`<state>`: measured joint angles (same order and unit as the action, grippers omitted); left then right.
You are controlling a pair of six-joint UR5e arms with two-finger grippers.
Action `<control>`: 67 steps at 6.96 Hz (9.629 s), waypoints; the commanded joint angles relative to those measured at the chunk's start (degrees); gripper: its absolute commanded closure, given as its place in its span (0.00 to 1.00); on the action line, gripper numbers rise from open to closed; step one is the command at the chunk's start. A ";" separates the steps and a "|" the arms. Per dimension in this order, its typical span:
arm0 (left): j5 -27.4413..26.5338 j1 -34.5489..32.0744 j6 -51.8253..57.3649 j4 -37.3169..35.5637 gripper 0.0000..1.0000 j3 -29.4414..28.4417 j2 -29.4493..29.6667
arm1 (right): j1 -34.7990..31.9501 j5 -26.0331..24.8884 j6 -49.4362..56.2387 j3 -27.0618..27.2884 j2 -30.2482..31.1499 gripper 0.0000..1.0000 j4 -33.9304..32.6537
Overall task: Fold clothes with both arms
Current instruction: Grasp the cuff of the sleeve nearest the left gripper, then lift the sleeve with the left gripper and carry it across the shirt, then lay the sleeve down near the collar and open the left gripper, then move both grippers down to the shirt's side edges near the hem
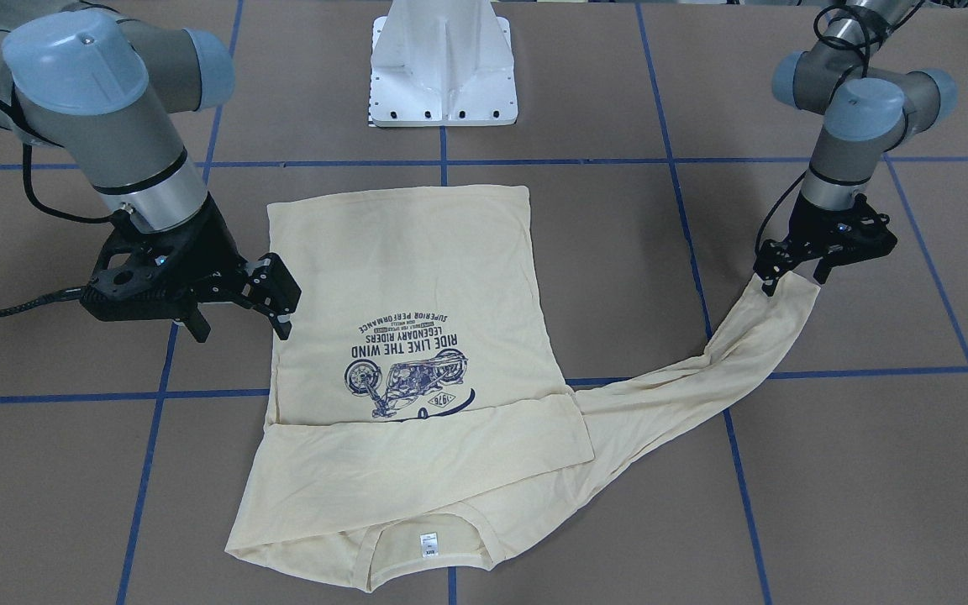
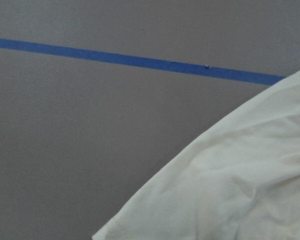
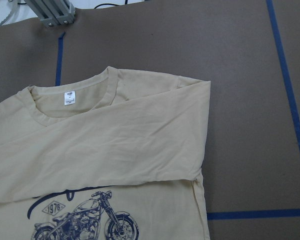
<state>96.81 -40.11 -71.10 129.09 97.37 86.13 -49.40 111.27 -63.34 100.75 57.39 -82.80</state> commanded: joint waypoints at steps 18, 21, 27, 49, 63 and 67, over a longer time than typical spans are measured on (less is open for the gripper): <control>2.57 -0.06 0.00 -1.64 1.00 4.74 -0.97 | -0.09 0.00 -0.56 -0.02 -0.18 0.00 0.00; 7.77 -0.84 0.00 -7.97 1.00 13.10 1.13 | -0.09 0.26 -0.47 0.06 0.09 0.00 0.00; 31.73 -20.08 -13.67 -7.89 1.00 -2.27 31.52 | -5.70 5.80 9.95 7.17 15.52 0.00 -2.35; 2.42 8.47 -44.47 16.88 1.00 -36.97 64.07 | -6.50 5.63 15.09 7.27 17.67 0.00 -6.85; 13.84 4.16 -30.19 5.17 0.00 -9.29 43.12 | -4.50 11.07 5.99 8.39 16.43 0.00 -5.02; 13.76 4.51 -26.74 4.23 0.00 -0.69 31.48 | 6.03 10.90 -9.28 9.29 25.82 0.00 20.23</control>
<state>110.86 -35.81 -99.43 132.68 95.58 120.02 -47.39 122.42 -66.14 110.04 80.24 -71.66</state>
